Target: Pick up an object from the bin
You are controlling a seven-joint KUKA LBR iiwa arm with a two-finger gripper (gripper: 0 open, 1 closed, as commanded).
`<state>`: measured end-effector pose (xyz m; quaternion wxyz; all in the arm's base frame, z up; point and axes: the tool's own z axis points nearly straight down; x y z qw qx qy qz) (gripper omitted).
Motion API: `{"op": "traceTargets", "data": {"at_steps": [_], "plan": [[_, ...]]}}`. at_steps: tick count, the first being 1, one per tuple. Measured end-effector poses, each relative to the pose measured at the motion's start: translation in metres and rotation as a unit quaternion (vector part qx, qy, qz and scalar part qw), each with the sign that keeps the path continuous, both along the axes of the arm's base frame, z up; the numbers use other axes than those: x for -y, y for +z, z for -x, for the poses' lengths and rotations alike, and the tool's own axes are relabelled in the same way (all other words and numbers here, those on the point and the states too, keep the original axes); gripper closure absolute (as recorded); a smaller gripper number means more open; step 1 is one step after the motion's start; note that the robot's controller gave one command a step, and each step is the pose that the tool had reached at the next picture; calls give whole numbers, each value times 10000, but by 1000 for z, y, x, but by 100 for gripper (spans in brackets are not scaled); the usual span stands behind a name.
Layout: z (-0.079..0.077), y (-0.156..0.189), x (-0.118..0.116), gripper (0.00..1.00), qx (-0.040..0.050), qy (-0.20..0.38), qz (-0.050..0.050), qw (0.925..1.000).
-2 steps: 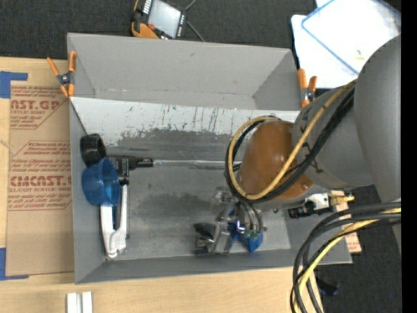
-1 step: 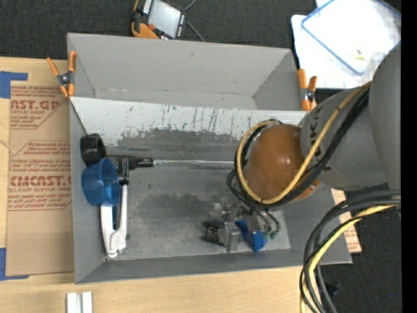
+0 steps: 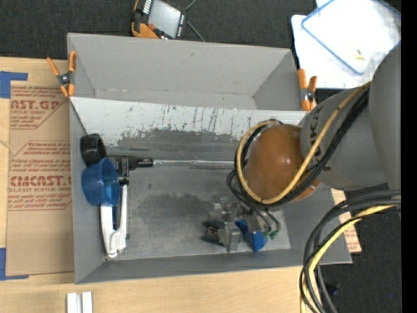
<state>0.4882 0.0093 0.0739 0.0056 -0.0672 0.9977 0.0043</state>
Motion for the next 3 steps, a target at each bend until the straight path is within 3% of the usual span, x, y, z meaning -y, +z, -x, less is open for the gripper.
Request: {"op": "traceTargets", "data": {"at_steps": [1,2,3], "plan": [[-1,4,11,100,42,19,-8,10000],[-2,4,11,100,21,-2,-10,10000],[-76,27,15,100,45,-261,-14,9996]]}}
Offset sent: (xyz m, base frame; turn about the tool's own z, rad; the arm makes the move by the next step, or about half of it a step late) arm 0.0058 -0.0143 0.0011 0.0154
